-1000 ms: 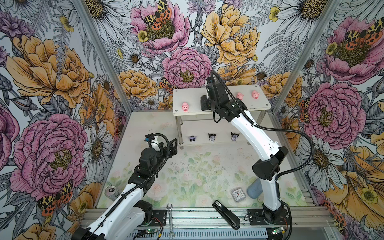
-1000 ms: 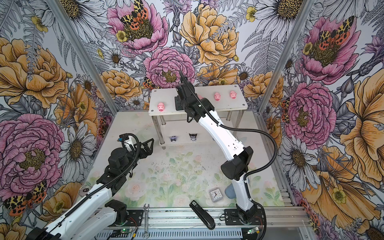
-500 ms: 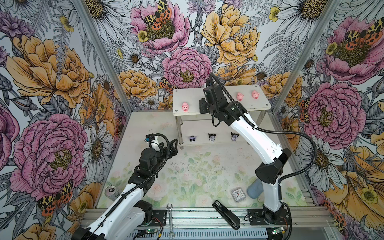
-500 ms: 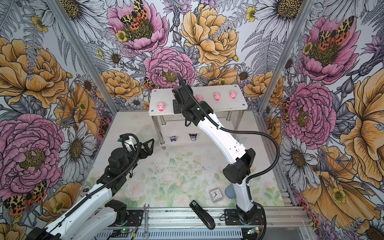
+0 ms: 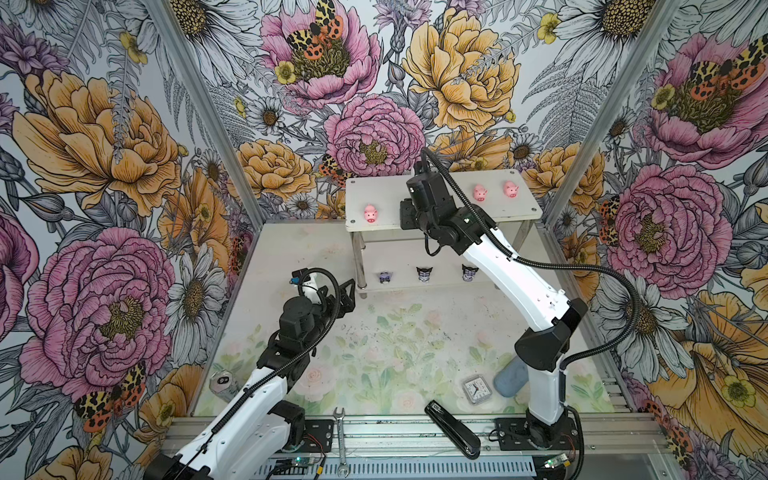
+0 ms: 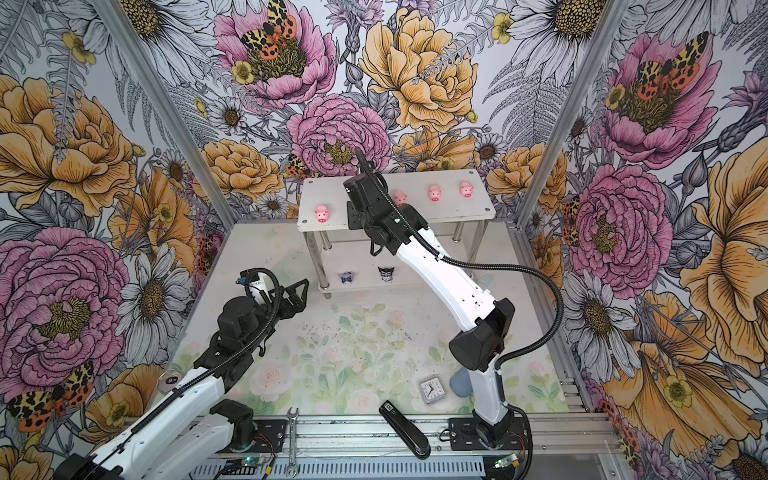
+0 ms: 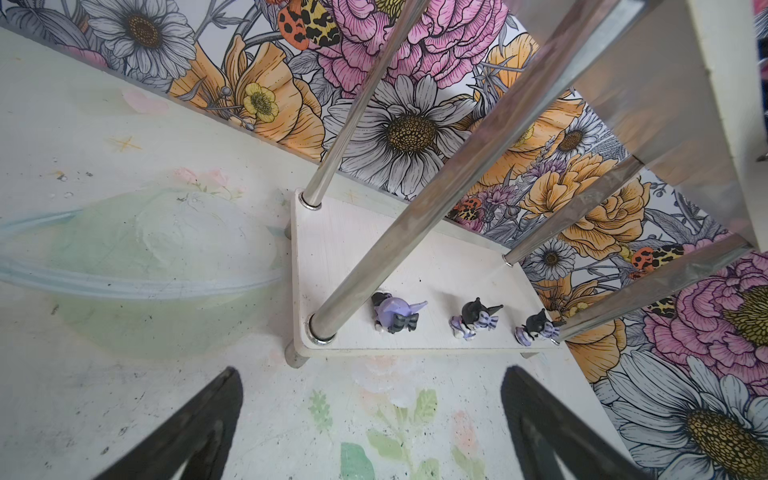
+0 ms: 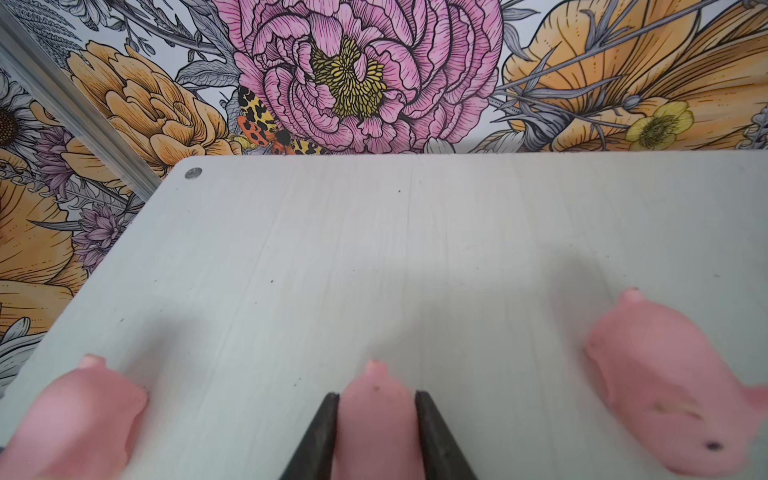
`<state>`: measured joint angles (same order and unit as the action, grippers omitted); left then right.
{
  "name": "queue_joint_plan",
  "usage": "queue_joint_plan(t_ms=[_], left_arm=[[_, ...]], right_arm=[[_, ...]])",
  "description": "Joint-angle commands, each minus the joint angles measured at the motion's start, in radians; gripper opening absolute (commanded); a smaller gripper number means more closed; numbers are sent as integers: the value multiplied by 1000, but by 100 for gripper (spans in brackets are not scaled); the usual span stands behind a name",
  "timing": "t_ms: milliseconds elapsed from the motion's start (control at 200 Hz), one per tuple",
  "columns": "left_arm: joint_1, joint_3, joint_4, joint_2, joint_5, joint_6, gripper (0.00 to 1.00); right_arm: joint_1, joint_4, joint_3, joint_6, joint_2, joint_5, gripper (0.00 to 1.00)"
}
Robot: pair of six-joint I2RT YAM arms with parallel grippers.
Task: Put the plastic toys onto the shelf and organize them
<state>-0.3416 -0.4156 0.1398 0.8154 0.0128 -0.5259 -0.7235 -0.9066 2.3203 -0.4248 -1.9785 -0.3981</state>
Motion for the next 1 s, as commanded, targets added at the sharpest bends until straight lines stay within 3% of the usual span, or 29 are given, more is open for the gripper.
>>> queue_joint_plan(t_ms=[0,145,430,991], left_arm=[[10,11,23,-15,-14,-5,99],[10,9,24,-13,-13,-5,99],[10,8,26,-10,-13,-3,99],[10,7,17,-14,-11,-3,99]], right_arm=[[-10,-31,-14,-8,29,-15,44],[-10,-31,-15,-8,32,-21,58],[-10,-32,14,6,39,-5,71],[60,-39,18,85,171,-53,76]])
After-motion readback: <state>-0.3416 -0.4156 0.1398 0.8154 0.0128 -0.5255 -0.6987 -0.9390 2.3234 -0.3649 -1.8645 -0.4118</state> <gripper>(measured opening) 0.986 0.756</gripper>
